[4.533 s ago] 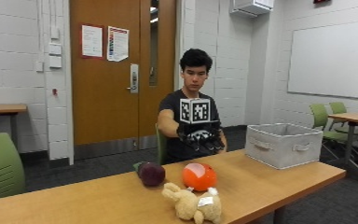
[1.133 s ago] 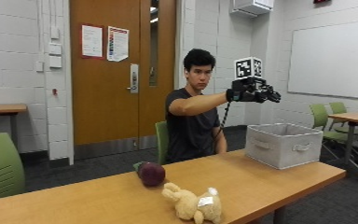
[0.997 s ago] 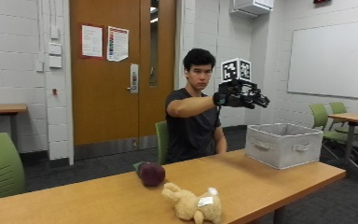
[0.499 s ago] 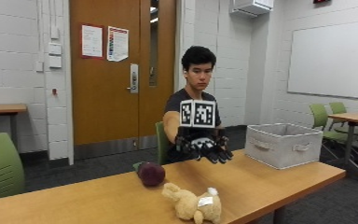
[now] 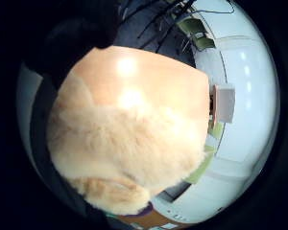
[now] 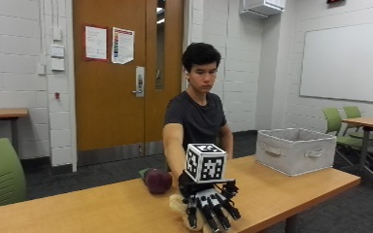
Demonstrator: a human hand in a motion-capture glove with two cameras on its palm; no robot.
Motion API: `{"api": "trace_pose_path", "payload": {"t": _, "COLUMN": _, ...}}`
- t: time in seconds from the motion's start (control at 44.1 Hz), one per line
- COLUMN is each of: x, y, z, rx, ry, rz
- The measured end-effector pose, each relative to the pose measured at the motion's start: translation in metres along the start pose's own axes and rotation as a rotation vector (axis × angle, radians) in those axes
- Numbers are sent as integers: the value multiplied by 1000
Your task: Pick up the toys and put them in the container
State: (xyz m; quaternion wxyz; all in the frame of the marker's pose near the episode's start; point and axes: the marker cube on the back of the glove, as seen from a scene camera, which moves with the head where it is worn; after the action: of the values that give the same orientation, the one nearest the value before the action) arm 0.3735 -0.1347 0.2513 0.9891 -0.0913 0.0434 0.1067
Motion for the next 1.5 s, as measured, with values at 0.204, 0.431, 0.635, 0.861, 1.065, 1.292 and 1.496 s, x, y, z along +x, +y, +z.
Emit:
{"api": "trace_pose_path", "payload": {"t": 0.204, "x": 1, "y": 6, "z": 10, "rx": -11, "ry": 36, "rz": -22}}
{"api": "trace_pose_path", "payload": {"t": 0.431, "x": -14, "y": 26, "z": 5, "rx": 32, "ry": 52, "rz": -33}}
{"api": "trace_pose_path", "payload": {"t": 0.635, "x": -23, "y": 45, "z": -2, "rx": 29, "ry": 81, "rz": -40}}
{"api": "trace_pose_path", "payload": {"t": 0.861, "x": -58, "y": 65, "z": -42, "rx": 25, "ry": -18, "rz": -56}}
{"api": "trace_pose_path", "payload": {"t": 1.065, "x": -163, "y": 100, "z": -173, "rx": 172, "ry": -110, "rz": -182}}
{"api": "trace_pose_path", "payload": {"t": 1.292, "x": -301, "y": 158, "z": -287, "rx": 242, "ry": -161, "rz": -347}}
{"api": "trace_pose_path", "payload": {"t": 1.496, "x": -441, "y": 240, "z": -333, "rx": 286, "ry": -151, "rz": -518}}
